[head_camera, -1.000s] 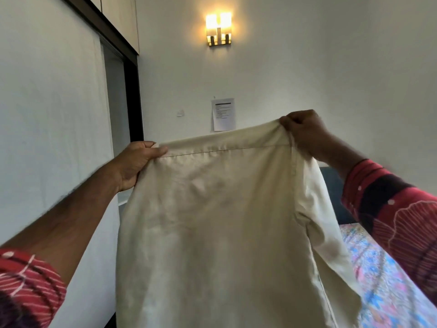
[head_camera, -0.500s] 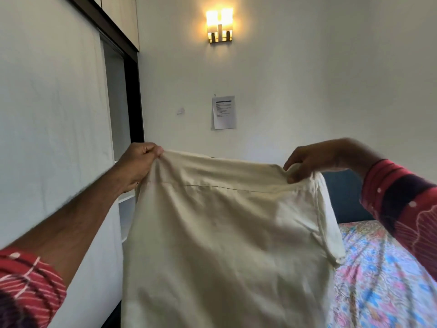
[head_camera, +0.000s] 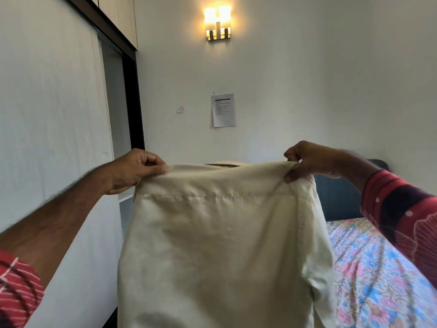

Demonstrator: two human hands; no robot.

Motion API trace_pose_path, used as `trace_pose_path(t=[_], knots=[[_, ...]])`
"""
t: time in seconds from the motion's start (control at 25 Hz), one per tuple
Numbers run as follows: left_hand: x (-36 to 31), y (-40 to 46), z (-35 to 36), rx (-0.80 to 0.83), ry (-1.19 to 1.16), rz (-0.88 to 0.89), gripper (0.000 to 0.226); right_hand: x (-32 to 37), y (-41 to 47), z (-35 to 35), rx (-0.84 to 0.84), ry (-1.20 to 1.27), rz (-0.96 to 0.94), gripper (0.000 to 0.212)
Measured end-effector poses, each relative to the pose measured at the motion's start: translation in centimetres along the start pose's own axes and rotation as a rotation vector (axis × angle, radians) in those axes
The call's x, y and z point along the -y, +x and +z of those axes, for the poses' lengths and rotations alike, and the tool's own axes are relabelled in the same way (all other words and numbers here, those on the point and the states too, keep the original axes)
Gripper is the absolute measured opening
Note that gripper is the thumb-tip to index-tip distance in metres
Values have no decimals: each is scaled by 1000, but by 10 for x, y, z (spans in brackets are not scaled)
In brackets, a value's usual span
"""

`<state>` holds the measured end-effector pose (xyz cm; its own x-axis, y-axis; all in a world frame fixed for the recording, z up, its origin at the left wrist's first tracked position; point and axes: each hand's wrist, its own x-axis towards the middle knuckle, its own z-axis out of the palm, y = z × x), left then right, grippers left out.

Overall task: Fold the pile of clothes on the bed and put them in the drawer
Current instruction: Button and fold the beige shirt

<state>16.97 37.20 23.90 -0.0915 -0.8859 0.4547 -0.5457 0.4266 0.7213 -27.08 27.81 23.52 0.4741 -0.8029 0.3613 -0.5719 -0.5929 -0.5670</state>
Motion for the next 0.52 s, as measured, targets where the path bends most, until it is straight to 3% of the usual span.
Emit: trace_pose_path(t=[0.04, 0.12, 0.28, 0.36, 0.4, 0.52], knots=[[2, -4, -1, 74, 89, -37, 12, -2, 3, 2, -108, -60, -1, 60], [9, -3, -1, 37, 316, -54, 7, 1, 10, 8, -289, -216, 8, 48], [14, 9, 11, -382, 754, 7, 9, 11, 18, 21, -540, -446, -37, 22], [13, 8, 23, -532, 912, -57, 17, 18, 15, 28, -665, -588, -58, 13], [12, 9, 27, -592, 768, -117, 19, 19, 13, 30, -697, -682, -39, 15], [7, 8, 45, -669, -103, -226, 16, 21, 3, 27, -745, -819, 248, 20]])
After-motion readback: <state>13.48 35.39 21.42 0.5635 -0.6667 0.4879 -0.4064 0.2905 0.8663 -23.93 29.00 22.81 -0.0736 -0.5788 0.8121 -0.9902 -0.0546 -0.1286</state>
